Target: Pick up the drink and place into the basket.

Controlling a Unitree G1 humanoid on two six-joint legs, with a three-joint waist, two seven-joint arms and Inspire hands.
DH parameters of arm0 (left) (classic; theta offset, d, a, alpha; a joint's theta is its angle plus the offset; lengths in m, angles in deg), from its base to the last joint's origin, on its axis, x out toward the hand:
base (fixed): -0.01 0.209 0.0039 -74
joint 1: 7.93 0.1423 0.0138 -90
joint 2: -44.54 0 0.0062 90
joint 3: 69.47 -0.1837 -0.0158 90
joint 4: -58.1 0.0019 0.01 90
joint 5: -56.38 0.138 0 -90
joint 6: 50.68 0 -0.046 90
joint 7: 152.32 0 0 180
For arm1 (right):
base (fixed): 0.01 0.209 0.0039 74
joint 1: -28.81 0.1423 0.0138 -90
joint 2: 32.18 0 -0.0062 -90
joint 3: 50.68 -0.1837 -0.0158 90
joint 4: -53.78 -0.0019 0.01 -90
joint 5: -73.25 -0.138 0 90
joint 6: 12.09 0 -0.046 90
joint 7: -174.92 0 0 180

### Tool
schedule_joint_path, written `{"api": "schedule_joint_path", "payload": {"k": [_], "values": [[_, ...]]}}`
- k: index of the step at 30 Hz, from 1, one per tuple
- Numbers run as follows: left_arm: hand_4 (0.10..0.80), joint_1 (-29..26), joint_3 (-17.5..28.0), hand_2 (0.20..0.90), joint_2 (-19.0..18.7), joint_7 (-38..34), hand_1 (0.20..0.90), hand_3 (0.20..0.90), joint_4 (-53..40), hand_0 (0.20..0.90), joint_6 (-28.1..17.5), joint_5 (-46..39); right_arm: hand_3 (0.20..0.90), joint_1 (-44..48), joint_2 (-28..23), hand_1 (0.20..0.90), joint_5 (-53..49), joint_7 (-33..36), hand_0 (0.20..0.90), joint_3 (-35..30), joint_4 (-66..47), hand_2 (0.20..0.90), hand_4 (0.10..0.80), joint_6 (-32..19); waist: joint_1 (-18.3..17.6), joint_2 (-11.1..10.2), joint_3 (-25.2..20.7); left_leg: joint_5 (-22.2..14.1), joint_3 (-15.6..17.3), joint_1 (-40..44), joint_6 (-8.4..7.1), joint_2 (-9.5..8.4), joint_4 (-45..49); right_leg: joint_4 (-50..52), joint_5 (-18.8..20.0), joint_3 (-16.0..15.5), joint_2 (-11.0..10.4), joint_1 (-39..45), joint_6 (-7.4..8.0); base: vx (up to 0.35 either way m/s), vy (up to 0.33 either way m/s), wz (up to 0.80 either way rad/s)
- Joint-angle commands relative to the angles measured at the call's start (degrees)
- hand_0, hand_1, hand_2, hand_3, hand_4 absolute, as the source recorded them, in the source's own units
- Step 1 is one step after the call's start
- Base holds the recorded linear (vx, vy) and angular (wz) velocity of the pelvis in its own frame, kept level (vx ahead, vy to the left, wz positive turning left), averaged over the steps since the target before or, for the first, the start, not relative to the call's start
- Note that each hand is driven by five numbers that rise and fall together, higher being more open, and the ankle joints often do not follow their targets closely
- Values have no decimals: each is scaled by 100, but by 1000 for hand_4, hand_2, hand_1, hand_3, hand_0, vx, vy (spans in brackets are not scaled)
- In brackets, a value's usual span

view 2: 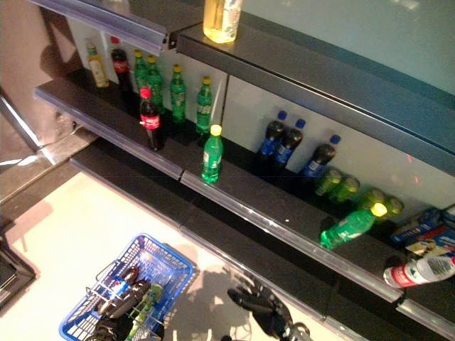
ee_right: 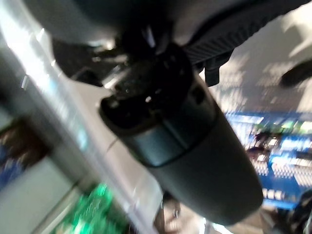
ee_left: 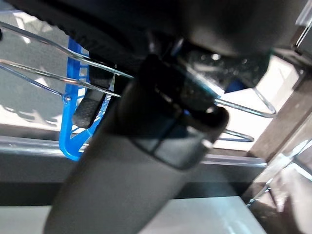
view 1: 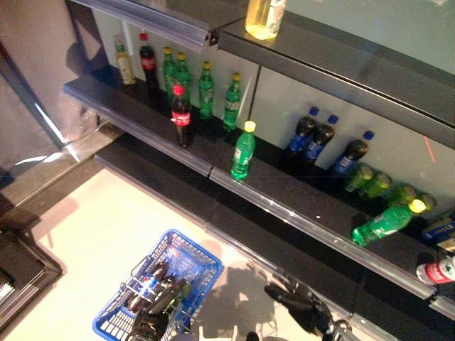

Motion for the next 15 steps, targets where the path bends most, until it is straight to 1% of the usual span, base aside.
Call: {"api": "schedule_joint_path", "payload": {"k": [1,2,3,4,5,6,10,13,15], "values": [[100,11,37,300,27,279,300,200,-215,300,-576,450,900,253,36,900,626,298,900,16,251,900,800,-546,4,246,-442,-66,-60,60,93,20,-6,-128,692,14,-236,-166,-47,52,48,-56],[100,-232,156,300,57,238,300,200,614,300,-514,462,900,530,183,900,992,593,900,33,1316,900,800,-744,-34,266,-513,-116,101,119,73,48,-2,-187,771,-45,-343,-154,26,34,31,-32],[100,-275,192,300,62,256,300,200,776,300,-527,501,900,588,205,900,1069,633,900,30,1542,900,800,-785,-37,271,-523,-127,135,136,70,54,-4,-199,785,-65,-363,-149,39,56,53,-49],[100,-434,257,300,83,223,300,200,1373,300,-635,683,900,822,328,900,1355,826,900,-40,2516,900,800,-814,-25,308,-566,-172,278,209,55,91,-13,-244,845,-182,-451,-126,98,35,34,-41],[100,-468,255,300,102,154,300,200,1471,300,-620,715,900,879,372,900,1417,931,900,-91,2732,900,800,-759,-11,323,-574,-183,334,235,47,103,-13,-264,873,-234,-481,-114,120,45,37,-56],[100,-504,372,300,134,204,300,200,1791,300,-698,728,900,930,451,900,1609,1020,900,-245,3216,900,800,-833,5,352,-605,-213,441,281,31,135,-13,-308,906,-328,-531,-91,159,24,17,-36],[100,-593,497,300,166,144,300,200,2070,300,-694,736,900,981,551,900,1920,1160,900,-400,3731,900,800,-845,5,400,-639,-239,537,329,23,170,-13,-359,942,-364,-558,-73,178,6,5,-36],[100,-641,533,300,196,28,300,200,2160,300,-633,742,900,987,592,900,2027,1186,900,-431,3979,900,800,-812,9,433,-652,-254,508,334,15,189,-13,-390,927,-344,-528,-50,160,-8,-7,-4],[100,-654,540,300,207,-14,300,200,2158,300,-618,771,900,984,590,900,1916,1157,900,-472,4047,900,800,-801,12,447,-651,-258,458,333,7,196,-13,-399,905,-326,-497,-33,140,0,0,0]]}}
